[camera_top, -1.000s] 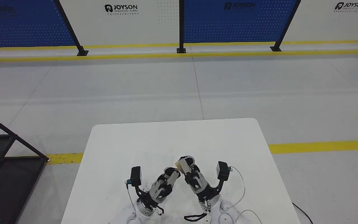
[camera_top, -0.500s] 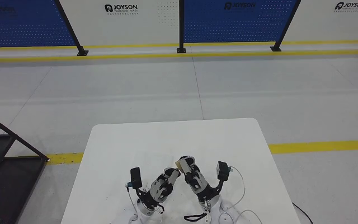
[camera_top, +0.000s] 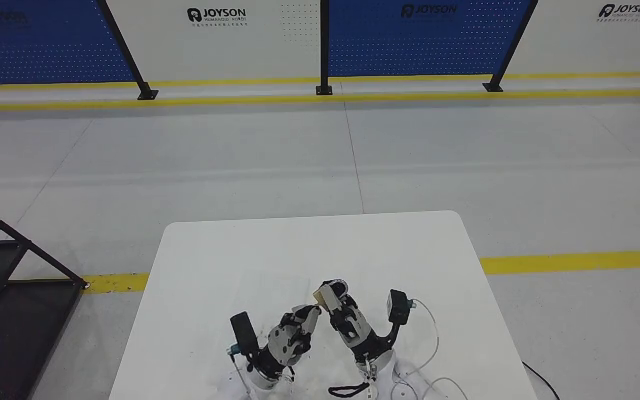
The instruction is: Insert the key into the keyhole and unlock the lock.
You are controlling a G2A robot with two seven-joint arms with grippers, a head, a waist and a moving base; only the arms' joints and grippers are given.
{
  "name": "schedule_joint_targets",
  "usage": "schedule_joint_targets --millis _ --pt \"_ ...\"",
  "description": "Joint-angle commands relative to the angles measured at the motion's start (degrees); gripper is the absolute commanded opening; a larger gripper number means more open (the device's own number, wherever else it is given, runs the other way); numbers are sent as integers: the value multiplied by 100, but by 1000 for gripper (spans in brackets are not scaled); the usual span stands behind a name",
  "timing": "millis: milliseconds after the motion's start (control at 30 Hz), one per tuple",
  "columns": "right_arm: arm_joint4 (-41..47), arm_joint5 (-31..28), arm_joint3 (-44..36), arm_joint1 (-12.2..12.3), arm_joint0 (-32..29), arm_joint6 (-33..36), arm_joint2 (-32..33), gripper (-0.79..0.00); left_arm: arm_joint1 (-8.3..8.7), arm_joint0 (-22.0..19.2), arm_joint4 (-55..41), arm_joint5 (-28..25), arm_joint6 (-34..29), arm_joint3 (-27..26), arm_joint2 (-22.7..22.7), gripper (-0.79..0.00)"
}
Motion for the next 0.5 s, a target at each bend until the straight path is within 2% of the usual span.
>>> schedule_joint_targets --millis 0,300,467 --pt "-8 36 -17 1 -11 2 5 -785 -1 -1 68 109 65 18 25 -785" --pt "-61 134 -71 9 -51 13 23 -785 -11 -37 406 874 287 78 62 -785" --pt "-87 190 -97 14 -74 35 27 -785 -10 -46 551 1134 356 89 85 -785"
